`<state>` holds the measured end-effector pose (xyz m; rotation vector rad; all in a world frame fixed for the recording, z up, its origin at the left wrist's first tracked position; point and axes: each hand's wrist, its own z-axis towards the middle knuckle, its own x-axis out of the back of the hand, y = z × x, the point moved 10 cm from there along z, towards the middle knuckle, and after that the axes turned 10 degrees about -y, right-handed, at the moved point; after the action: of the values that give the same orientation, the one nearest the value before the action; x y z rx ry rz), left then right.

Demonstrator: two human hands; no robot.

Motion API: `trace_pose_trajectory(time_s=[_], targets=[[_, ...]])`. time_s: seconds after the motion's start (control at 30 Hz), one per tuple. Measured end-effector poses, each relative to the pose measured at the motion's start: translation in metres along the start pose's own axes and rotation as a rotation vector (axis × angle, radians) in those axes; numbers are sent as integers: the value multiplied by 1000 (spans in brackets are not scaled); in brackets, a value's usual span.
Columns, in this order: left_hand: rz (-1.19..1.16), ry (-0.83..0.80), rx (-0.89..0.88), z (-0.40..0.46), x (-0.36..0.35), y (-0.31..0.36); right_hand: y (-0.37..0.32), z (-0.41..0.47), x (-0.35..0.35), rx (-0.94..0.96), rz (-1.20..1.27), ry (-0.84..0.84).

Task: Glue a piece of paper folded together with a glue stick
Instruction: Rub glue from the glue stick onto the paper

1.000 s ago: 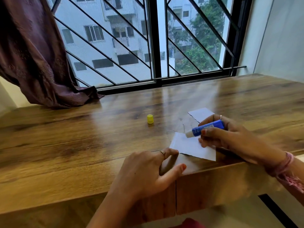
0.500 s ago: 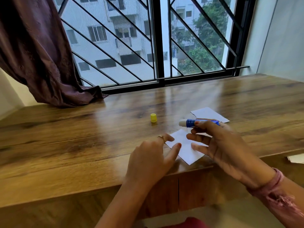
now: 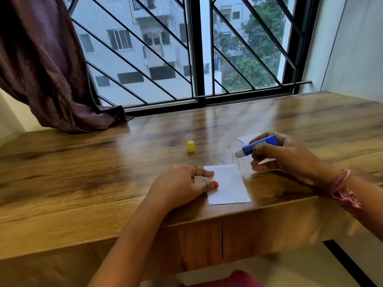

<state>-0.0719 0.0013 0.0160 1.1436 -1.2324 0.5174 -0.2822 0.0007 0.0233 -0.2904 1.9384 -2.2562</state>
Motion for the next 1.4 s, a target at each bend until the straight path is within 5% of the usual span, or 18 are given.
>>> trace_pose_trajectory(time_s=[0.67,1.4], targets=[[55,43,-66,2,2,-6,-15,7,-23,129,-593,-128],[94,65,-69,0,3,-5,-16,9,-16,156,-615,-88]])
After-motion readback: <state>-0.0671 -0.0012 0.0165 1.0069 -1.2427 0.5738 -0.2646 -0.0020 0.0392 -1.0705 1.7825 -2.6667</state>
